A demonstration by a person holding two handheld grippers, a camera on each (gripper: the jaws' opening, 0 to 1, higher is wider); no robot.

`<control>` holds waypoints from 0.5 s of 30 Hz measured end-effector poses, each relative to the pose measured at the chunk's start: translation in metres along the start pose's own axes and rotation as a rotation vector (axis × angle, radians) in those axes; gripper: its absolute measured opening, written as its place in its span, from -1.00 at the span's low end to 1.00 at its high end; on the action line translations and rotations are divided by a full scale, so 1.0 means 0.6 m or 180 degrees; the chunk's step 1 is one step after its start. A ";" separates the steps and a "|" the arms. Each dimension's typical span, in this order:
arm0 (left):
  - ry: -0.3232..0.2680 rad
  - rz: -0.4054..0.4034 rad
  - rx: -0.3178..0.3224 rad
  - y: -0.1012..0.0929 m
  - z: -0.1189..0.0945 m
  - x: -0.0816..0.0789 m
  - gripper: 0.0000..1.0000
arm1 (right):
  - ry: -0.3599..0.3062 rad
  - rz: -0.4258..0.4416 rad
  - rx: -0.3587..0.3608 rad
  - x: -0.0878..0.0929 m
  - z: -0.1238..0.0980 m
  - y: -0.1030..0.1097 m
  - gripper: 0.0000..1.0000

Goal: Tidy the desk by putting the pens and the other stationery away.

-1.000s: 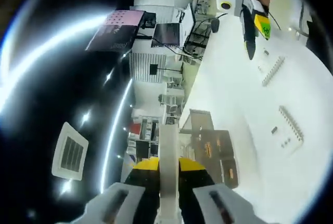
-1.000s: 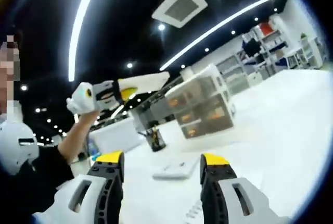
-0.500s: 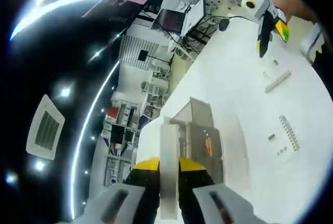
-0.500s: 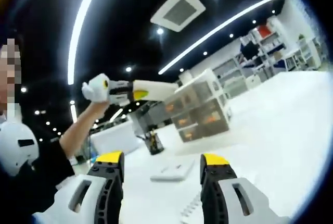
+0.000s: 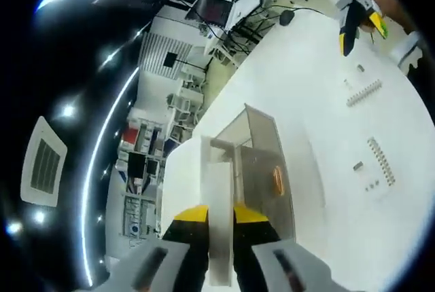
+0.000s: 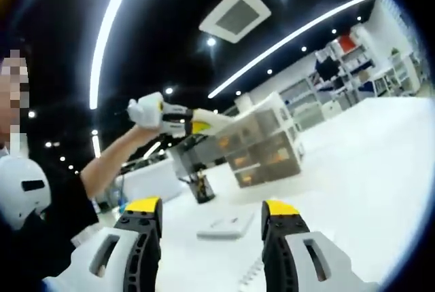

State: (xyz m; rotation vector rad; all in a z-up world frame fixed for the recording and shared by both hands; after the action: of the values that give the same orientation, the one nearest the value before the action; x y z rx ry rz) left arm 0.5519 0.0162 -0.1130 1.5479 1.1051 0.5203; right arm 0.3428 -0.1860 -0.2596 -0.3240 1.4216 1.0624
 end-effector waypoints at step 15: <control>0.0171 -0.0008 0.0169 -0.014 0.056 0.017 -0.77 | -0.0013 0.0050 0.0039 0.000 -0.003 -0.009 0.11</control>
State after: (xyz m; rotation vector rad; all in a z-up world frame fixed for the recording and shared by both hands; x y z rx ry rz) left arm 0.5806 0.0072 -0.1329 1.5861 1.1701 0.5374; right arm 0.3454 -0.1900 -0.2620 -0.3022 1.4285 1.0663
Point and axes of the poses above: the point that each gripper's makers call its tool centre point, and the gripper's own axes: z roughly forward along the fingers, y roughly to its left, x roughly out of its underside, the point moved 6 cm from there along -z, roughly backward along the fingers, and after that the axes turned 9 degrees about -x, right-handed, at the moved point
